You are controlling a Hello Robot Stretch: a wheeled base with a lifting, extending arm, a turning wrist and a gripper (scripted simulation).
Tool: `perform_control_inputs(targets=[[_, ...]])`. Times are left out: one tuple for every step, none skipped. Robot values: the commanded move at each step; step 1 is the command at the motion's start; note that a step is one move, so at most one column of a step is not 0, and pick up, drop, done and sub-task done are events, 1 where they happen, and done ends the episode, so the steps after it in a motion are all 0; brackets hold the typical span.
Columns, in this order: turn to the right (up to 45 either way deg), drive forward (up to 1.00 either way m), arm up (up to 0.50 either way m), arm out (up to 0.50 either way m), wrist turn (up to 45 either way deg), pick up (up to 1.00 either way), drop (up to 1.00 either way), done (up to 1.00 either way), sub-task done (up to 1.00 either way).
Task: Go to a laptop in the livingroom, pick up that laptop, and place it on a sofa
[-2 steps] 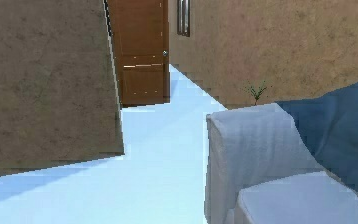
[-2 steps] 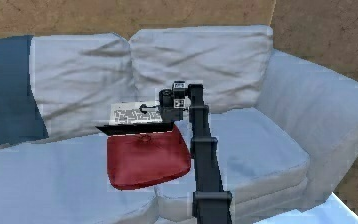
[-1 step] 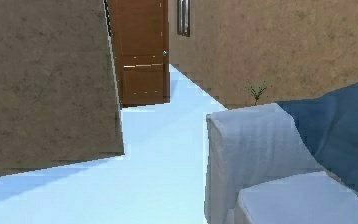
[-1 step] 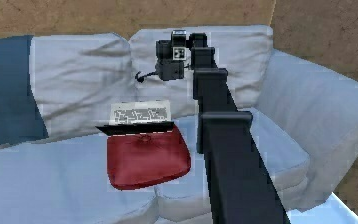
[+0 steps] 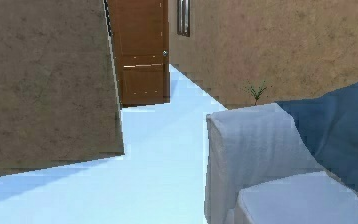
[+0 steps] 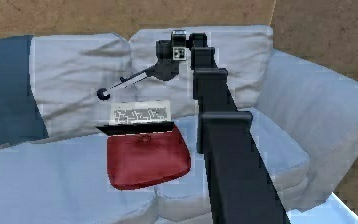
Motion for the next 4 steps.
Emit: perform_control_inputs(targets=[[0.0, 0.0, 0.0, 0.0, -45.0, 0.0, 0.0, 0.0, 0.0], [0.0, 0.0, 0.0, 0.0, -21.0, 0.0, 0.0, 0.0, 0.0], [0.0, 0.0, 0.0, -0.4, 0.0, 0.0, 0.0, 0.0, 0.0], [0.0, 0.0, 0.0, 0.48, 0.0, 0.0, 0.0, 0.0, 0.0]])
